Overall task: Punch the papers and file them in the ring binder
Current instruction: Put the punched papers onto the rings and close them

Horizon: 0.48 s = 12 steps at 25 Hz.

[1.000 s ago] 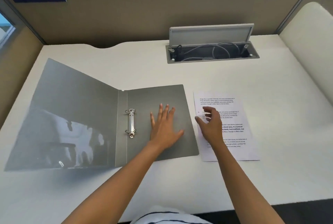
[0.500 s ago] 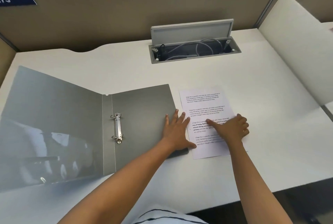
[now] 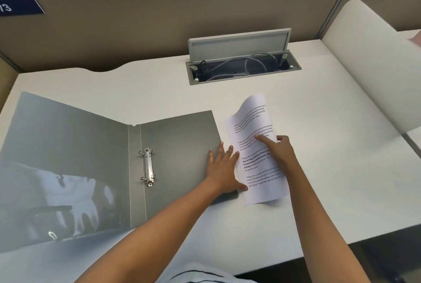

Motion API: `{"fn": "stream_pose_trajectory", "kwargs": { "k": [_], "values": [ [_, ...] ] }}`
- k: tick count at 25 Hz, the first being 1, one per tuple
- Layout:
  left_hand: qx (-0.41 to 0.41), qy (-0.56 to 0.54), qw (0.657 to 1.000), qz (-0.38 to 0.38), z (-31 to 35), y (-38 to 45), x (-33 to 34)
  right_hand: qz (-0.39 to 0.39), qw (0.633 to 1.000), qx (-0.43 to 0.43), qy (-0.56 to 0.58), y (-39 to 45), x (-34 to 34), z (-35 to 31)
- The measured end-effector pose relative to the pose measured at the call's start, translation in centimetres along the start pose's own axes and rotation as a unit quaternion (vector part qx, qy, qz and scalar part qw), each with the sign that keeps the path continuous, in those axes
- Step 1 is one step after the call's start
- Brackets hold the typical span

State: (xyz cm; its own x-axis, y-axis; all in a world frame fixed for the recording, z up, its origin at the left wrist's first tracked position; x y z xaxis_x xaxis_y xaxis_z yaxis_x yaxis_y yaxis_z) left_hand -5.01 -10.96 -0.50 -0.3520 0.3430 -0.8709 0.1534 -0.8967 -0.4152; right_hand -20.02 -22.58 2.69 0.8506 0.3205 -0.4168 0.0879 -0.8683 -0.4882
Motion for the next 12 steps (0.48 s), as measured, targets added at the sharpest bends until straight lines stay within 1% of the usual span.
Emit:
{"fn": "stream_pose_trajectory", "kwargs": {
  "k": [2,4,7,8,9,10,11,12],
  "values": [
    [0.001,-0.007,1.000,0.001,-0.1,0.0,0.0,0.021,0.998,-0.061,-0.014,-0.6,-0.9,-1.9],
    [0.001,-0.025,1.000,0.001,-0.2,0.1,0.3,0.040,0.987,-0.132,-0.084,-1.6,-1.7,-4.1],
    [0.010,-0.061,0.998,-0.002,-0.4,0.2,0.4,0.050,0.957,-0.203,-0.200,-3.6,-2.0,-7.5],
    [0.017,-0.090,0.996,-0.005,-0.4,0.1,0.2,0.054,0.943,-0.224,-0.238,-4.5,-1.9,-8.7],
    [0.020,-0.147,0.989,0.000,-0.4,0.0,-0.2,0.057,0.929,-0.247,-0.268,-5.5,-1.6,-9.9],
    [0.015,-0.234,0.972,0.023,-0.5,-0.3,-1.2,0.053,0.919,-0.267,-0.285,-6.3,-1.3,-10.9],
    [0.000,-0.342,0.938,0.057,-1.1,-0.6,-2.3,0.043,0.911,-0.286,-0.293,-7.2,-0.9,-11.7],
    [-0.026,-0.444,0.891,0.092,-1.9,-1.2,-3.7,0.024,0.908,-0.302,-0.291,-8.1,-0.5,-12.6]
  ]
}}
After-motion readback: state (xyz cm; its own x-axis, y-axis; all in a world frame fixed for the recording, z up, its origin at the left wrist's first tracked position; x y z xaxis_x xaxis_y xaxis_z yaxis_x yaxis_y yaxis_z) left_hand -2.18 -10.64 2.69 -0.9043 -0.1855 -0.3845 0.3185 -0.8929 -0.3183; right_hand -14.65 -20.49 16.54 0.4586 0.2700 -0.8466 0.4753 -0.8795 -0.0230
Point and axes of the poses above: each hand's wrist, its own y-axis towards the middle knuckle, its own x-axis out of the palm, z = x × y, the point moved 8 cm from there along y, towards the middle knuckle, and after that the axes turned 2 degrees about -x, right-handed, at the moved point
